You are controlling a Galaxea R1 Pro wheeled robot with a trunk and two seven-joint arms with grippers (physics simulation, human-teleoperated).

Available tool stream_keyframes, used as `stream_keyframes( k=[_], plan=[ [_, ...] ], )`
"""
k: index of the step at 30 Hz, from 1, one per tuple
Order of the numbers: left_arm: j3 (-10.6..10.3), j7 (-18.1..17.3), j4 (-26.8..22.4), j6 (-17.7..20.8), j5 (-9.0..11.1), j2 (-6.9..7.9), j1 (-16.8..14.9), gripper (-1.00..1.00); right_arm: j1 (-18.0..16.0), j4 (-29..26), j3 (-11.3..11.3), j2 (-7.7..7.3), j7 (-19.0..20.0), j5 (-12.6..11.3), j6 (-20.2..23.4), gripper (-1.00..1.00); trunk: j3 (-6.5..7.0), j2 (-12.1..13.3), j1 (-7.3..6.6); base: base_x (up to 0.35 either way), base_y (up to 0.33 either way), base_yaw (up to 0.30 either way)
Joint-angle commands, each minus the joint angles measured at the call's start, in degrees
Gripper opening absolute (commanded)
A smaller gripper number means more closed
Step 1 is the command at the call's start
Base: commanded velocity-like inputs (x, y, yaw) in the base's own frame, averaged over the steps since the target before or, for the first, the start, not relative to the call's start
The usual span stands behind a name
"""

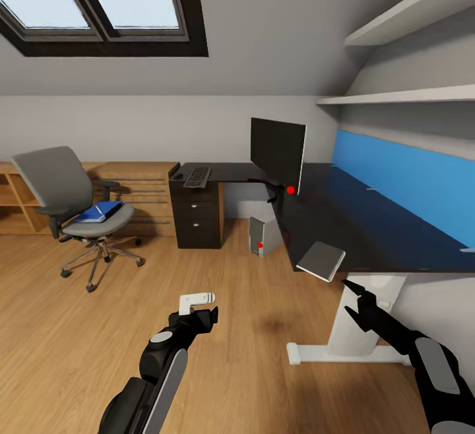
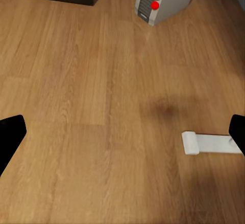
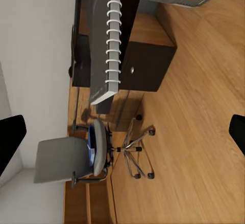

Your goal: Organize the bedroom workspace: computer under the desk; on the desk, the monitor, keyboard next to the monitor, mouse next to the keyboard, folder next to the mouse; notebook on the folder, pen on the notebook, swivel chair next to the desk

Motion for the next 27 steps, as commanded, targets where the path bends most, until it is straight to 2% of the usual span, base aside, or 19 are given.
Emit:
stream_keyframes(
  k=[1,27],
  plan=[
    [-0.06,0.54,-0.06,0.16,0.6,0.01,-0.04,1.0,-0.05,0.01,-0.17,0.02,0.29,0.26,0.32,1.0,-0.06,-0.03,-0.01,0.0,0.0,0.0],
    [-0.15,0.48,0.03,0.09,0.55,0.09,-0.04,1.0,-0.05,0.17,-0.1,0.02,0.2,0.35,0.25,1.0,-0.06,-0.03,-0.01,0.105,0.022,0.0]
  ],
)
